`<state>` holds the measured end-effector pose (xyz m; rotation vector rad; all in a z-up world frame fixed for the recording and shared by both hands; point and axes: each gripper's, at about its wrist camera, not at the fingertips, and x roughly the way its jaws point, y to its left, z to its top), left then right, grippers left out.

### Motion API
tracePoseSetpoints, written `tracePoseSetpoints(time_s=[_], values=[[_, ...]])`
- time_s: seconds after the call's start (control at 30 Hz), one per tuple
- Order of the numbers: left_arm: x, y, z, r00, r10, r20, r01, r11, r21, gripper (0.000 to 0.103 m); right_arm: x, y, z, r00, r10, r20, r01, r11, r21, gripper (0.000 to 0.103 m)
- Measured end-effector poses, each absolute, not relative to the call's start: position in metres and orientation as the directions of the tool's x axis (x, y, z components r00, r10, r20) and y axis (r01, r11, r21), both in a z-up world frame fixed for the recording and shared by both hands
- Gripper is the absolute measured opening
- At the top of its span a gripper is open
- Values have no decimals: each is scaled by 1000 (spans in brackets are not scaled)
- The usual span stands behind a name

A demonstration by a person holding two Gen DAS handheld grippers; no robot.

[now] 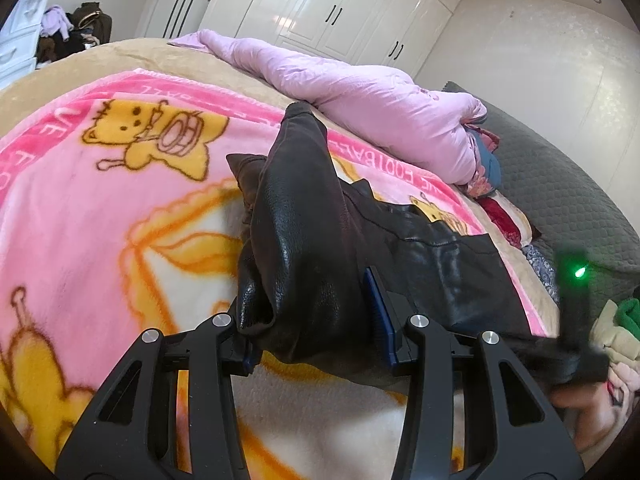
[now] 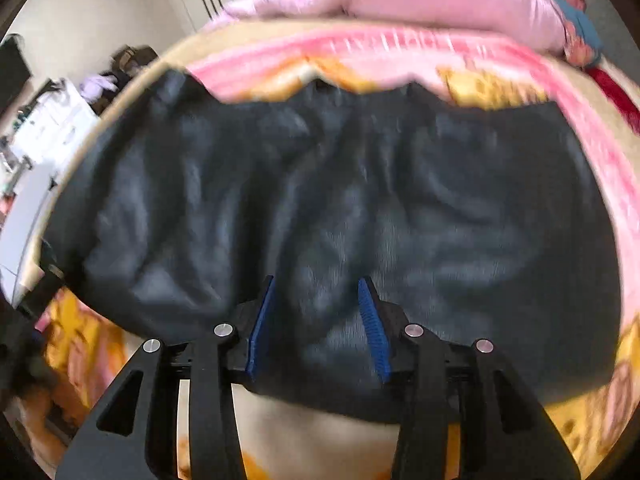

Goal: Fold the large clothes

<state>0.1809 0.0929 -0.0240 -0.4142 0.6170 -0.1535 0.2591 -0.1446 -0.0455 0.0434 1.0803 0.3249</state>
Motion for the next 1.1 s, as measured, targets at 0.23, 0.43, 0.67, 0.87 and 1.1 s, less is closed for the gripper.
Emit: tracePoseSetpoints(time_s=[0.23,0.43,0.67,0.87,1.1], values=[[180,89,-22,804,-248,-540,15,917,-399,35,259,-145,-35,426,312,-849,-223,946,235,45],[177,85,-16,812,-258,-524,39,919,-392,34,277,-123,43,454,480,-751,-328,873,360,69],[169,71,-2,823,-293,-486,92,914,-395,31,300,-52,91,341,512,-789,-445,827,344,81],[165,57,8,832,-302,-465,122,918,-378,31,316,-1,88,269,376,-887,-475,853,217,84],[162,50,12,833,-307,-460,138,921,-365,31,331,27,52,219,178,-959,-486,872,51,85]])
